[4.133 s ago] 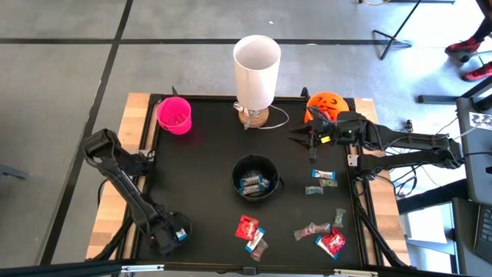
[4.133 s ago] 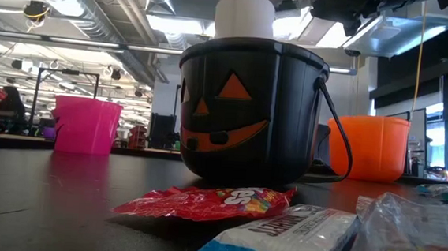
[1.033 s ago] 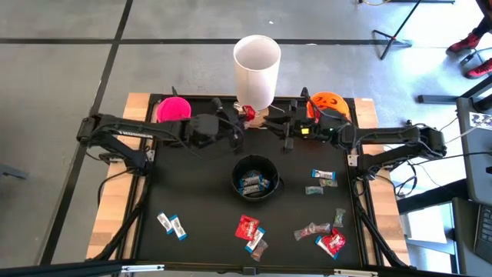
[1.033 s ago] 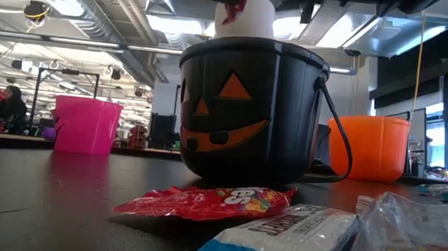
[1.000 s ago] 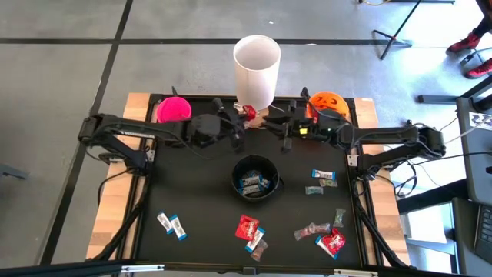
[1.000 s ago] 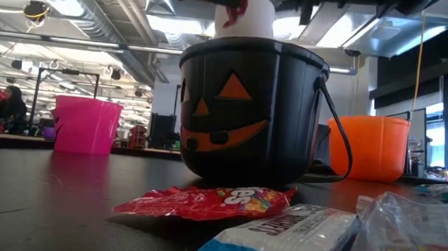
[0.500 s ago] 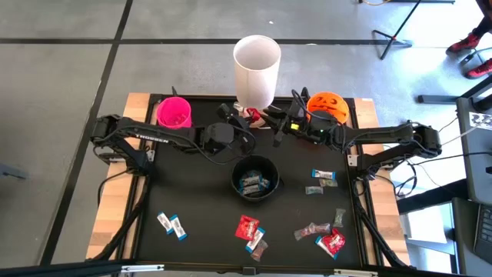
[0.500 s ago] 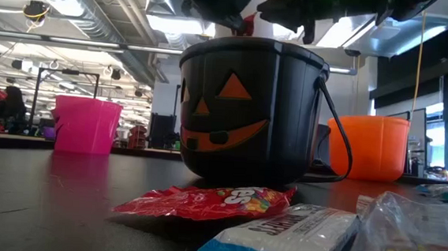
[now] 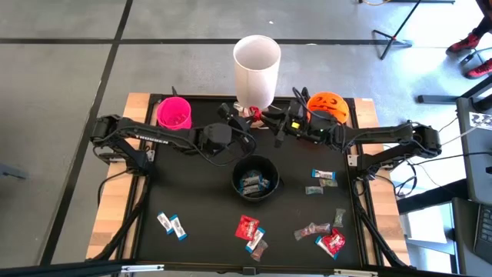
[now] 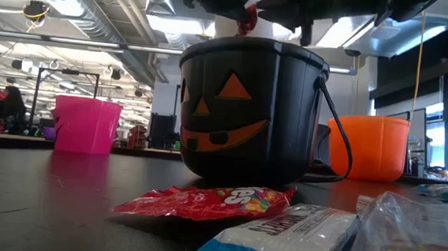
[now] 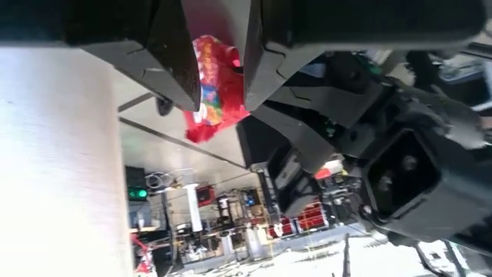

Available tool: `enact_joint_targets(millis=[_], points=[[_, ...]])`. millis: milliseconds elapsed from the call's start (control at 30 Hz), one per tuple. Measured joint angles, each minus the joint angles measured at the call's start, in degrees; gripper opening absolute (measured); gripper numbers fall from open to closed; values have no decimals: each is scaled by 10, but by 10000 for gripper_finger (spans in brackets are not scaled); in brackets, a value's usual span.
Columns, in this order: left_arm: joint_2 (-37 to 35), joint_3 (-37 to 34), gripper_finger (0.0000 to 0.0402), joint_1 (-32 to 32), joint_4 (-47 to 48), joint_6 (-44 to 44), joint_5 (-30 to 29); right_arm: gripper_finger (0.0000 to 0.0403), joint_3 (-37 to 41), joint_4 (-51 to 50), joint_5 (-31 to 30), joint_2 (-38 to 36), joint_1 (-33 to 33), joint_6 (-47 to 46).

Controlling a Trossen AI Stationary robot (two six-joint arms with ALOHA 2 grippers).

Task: Sort candy
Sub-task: Put the red candy pack into the orange bucket

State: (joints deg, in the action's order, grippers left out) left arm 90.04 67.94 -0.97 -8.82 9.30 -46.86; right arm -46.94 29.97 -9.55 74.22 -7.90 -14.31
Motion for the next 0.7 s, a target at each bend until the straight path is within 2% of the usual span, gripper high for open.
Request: enact_joint_targets(millis=[367, 700], points=[[0, 0, 0, 0, 2, -1, 0, 99, 0, 3, 27, 0, 0, -20], [0, 0, 0, 0, 2, -12, 27, 99, 0, 5, 7, 0, 0, -9]])
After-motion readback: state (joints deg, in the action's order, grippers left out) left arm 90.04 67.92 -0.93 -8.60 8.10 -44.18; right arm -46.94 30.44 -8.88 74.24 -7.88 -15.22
